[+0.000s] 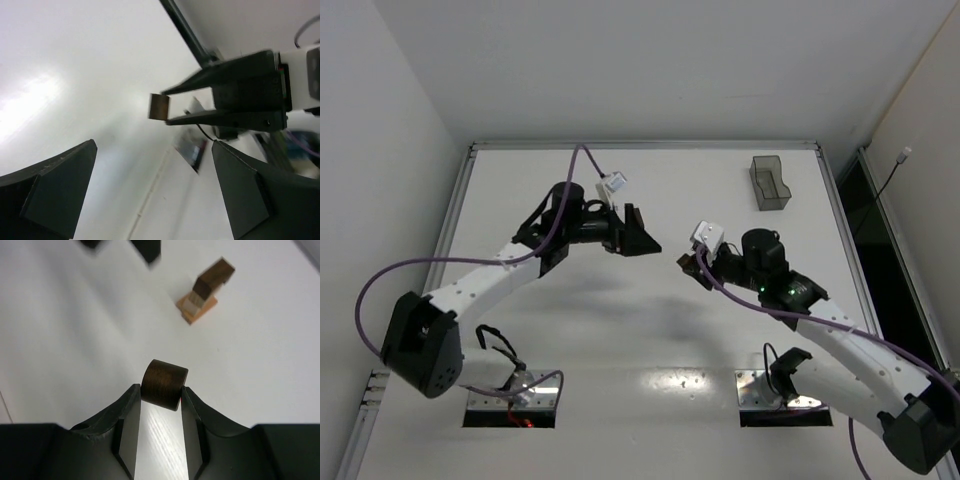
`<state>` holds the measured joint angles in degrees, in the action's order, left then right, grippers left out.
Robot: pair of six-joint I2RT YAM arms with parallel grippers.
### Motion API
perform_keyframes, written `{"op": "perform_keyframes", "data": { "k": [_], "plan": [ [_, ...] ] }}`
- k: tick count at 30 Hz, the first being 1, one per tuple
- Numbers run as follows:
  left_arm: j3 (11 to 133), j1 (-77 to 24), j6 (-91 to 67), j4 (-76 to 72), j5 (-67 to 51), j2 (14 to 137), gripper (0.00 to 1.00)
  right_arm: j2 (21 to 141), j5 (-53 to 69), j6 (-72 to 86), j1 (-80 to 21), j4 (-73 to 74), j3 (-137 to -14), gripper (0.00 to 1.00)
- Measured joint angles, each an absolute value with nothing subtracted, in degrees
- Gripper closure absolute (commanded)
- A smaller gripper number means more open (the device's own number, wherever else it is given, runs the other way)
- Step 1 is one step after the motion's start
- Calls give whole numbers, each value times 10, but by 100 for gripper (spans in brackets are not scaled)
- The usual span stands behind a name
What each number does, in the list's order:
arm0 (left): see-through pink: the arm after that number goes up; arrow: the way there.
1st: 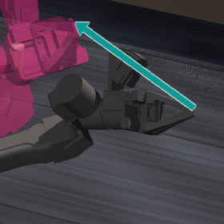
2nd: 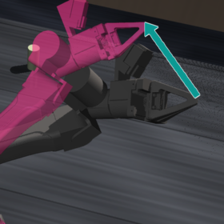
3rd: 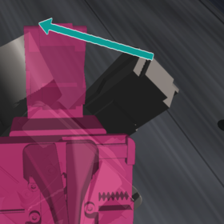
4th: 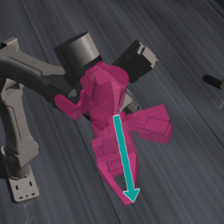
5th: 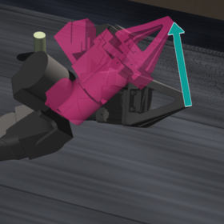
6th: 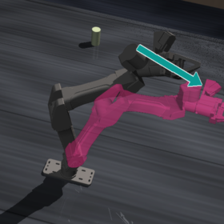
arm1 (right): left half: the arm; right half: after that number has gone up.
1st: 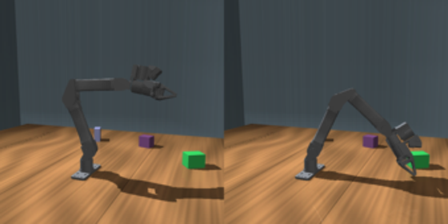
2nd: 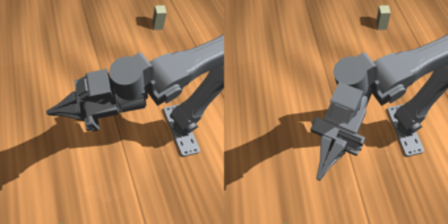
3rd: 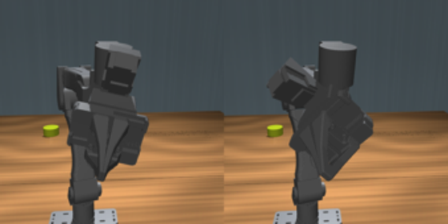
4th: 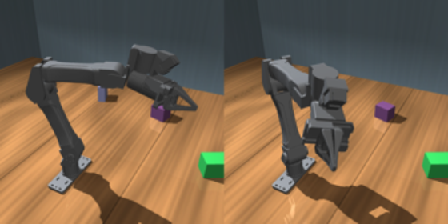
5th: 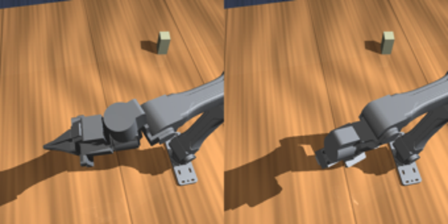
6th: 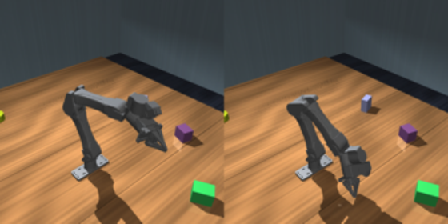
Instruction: Build the wood block tower
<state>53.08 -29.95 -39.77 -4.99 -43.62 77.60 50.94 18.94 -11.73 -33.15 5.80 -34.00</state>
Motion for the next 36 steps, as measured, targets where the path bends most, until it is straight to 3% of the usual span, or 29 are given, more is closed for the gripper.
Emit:
{"op": "perform_keyframes", "data": {
  "k": [6,15,24,36],
  "plan": [
    [527,-256,-350,55,-216,674,0,550,130,-51,-331,139,-388,100],
    [483,-198,-317,149,48,651,0,764,121,158,-331,214,-610,100],
    [481,-151,-304,168,88,653,0,955,72,290,-340,277,-810,100],
    [481,-139,-302,173,55,687,0,1078,5,291,-348,289,-902,100]
  ]
}}
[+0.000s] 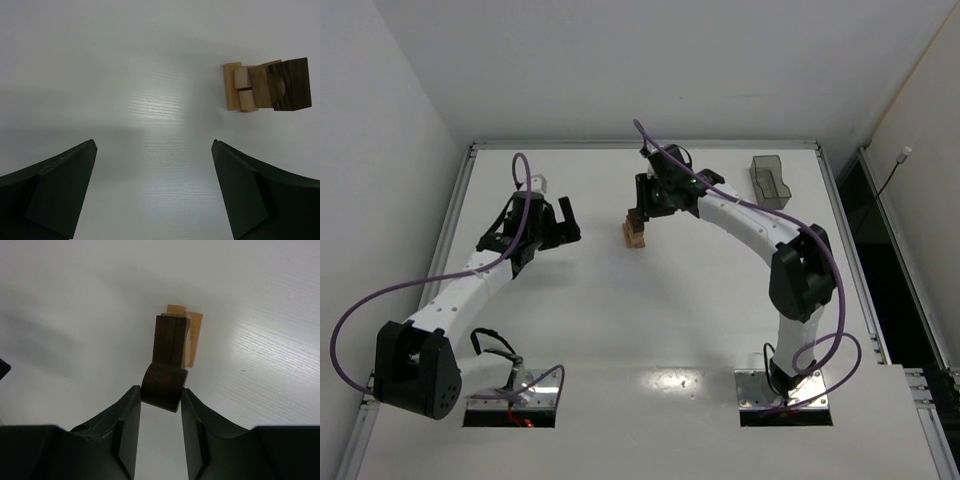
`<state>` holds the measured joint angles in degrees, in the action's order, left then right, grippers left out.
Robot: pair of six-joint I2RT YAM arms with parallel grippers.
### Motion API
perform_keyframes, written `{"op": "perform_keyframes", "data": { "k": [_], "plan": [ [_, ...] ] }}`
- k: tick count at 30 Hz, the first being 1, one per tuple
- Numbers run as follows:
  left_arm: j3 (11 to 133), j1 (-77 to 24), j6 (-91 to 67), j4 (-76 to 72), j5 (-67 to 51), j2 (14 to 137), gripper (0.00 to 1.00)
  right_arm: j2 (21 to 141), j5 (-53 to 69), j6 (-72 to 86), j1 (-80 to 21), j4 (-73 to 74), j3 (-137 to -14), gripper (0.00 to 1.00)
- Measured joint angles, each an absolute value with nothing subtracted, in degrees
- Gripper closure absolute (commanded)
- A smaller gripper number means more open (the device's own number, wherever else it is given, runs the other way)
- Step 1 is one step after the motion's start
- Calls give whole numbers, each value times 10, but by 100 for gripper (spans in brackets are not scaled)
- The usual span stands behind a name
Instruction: Build the wood block tower
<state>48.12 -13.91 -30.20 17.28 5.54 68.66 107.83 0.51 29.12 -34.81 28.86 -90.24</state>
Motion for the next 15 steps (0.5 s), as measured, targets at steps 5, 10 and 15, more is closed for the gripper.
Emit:
{"op": "perform_keyframes", "data": {
  "k": [5,10,15],
  "plan": [
    [481,-134,-302,172,51,687,0,1093,-1,278,-348,286,-918,100],
    [481,-134,-302,171,43,687,0,1103,-1,269,-349,280,-925,100],
    [481,-129,-302,171,39,687,0,1110,0,263,-355,275,-925,100]
  ]
}}
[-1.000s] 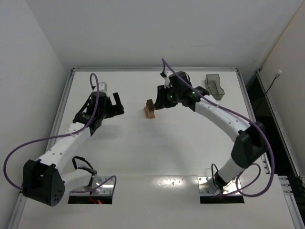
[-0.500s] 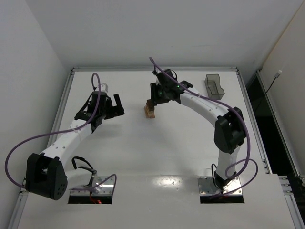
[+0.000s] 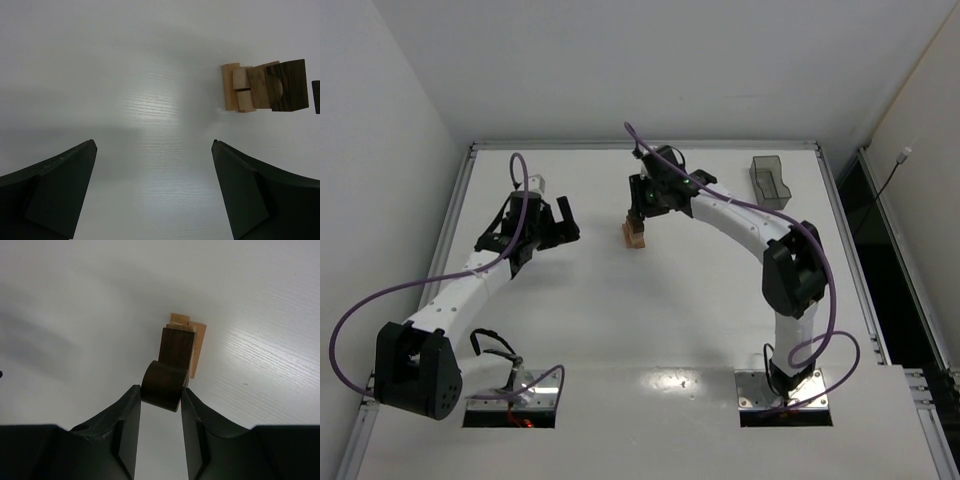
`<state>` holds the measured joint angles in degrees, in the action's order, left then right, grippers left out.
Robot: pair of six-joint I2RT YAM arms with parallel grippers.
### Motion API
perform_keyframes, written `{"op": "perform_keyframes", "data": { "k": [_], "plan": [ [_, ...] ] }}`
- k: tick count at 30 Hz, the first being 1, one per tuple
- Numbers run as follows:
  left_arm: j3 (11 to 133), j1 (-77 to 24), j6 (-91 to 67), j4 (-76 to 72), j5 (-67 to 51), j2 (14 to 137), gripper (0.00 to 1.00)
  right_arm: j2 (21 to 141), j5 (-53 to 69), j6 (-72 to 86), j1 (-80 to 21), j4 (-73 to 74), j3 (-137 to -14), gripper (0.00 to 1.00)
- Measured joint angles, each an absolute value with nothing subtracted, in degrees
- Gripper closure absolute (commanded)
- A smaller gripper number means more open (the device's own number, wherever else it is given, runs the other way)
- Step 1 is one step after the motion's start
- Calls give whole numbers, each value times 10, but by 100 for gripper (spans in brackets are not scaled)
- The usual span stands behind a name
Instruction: Build the wood block tower
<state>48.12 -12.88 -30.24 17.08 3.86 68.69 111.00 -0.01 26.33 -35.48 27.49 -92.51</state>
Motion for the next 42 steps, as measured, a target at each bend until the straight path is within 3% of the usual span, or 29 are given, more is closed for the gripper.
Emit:
{"op": "perform_keyframes", "data": {
  "k": [31,42],
  "plan": [
    [481,-118,-305,170,23,694,0,1155,2,229,-358,261,-951,96],
    [481,-118,-305,166,18,697,0,1155,5,227,-358,258,-951,79]
  ]
}}
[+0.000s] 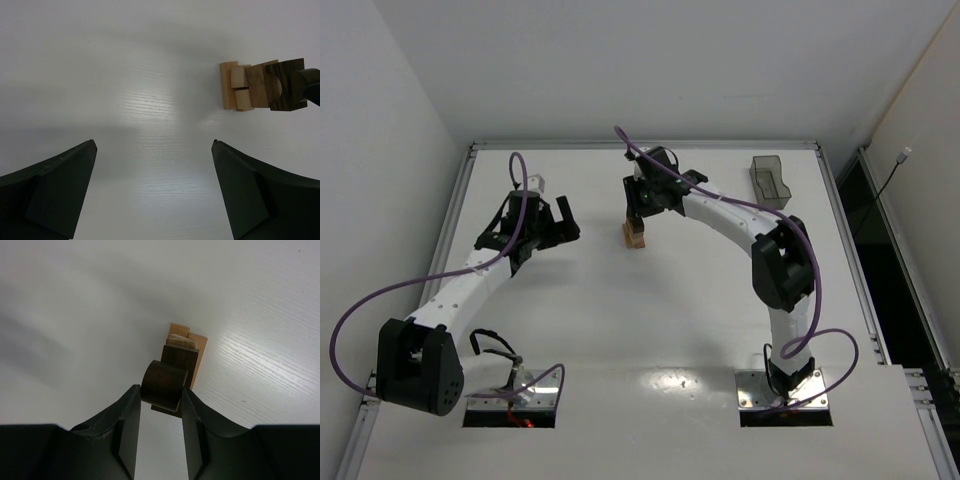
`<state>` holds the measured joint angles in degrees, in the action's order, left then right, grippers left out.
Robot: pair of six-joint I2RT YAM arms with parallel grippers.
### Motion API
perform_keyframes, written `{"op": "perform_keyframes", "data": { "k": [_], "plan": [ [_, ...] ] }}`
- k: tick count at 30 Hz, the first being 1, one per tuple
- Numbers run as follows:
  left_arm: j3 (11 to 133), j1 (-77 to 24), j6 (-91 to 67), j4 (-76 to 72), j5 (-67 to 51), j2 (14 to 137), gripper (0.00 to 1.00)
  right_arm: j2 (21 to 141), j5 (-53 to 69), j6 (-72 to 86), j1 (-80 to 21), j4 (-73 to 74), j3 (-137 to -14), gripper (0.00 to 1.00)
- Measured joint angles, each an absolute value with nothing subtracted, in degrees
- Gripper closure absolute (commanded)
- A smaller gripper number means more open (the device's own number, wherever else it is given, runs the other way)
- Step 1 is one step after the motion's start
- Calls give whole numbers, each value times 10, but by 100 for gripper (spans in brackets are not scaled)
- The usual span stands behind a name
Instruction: Build the wood block tower
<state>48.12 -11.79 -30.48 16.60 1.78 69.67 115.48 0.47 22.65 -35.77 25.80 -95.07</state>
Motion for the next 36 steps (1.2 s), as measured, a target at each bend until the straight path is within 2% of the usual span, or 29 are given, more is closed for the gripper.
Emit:
{"op": "perform_keyframes", "data": {
  "k": [31,33,36],
  "plan": [
    [481,-118,-307,161,12,704,0,1163,6,227,-345,256,-949,79],
    [481,-118,-307,161,12,704,0,1163,7,227,-344,255,-949,75],
    [481,-118,-307,161,11,704,0,1163,11,227,-343,254,-949,77]
  ]
}}
